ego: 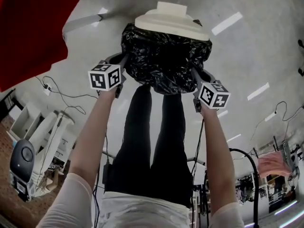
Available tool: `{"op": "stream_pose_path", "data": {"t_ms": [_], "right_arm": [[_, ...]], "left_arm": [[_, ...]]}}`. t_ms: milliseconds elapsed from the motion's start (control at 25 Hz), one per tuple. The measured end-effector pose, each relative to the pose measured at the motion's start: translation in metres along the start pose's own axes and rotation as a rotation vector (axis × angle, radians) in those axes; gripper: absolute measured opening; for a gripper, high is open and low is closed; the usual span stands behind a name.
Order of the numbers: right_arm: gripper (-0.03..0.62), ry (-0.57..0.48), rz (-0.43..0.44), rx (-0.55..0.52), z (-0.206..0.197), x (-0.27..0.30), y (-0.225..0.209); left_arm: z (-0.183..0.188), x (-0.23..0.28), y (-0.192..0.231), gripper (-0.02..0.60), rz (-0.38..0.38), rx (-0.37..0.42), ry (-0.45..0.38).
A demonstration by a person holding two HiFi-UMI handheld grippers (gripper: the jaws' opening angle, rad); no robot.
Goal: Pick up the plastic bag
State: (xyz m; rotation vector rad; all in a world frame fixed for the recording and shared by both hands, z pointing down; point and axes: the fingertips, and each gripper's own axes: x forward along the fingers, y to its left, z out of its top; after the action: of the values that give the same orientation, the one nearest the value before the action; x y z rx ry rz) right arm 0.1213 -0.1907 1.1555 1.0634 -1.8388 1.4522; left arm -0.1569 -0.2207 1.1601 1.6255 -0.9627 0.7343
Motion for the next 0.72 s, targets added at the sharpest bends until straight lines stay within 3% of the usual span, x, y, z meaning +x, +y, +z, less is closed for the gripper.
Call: {"op": "stream_pose_path", "data": {"t_ms": [40, 280, 560, 720], "right_arm": [[0.01, 0.0, 0.005, -0.015, 0.0, -0.002, 0.004], [0.005, -0.026, 0.017, -0.104, 0.021, -0.041, 0.039], [0.003, -0.059, 0.034, -0.169, 0.038, -0.123, 0.09], [0.003, -0.065, 0.033, -0.205, 0.039, -0.167, 0.111]], "left_arm": [[-0.001, -0.002, -0.001, 0.007, 0.008, 0.008, -0.001], [0.017, -0.047, -0.023, 0.006, 0.01, 0.012, -0.05], [0.028, -0.137, -0.083, 0.006, 0.021, 0.131, -0.109], [0.03, -0.181, -0.121, 0.006, 0.021, 0.155, -0.135]]}}
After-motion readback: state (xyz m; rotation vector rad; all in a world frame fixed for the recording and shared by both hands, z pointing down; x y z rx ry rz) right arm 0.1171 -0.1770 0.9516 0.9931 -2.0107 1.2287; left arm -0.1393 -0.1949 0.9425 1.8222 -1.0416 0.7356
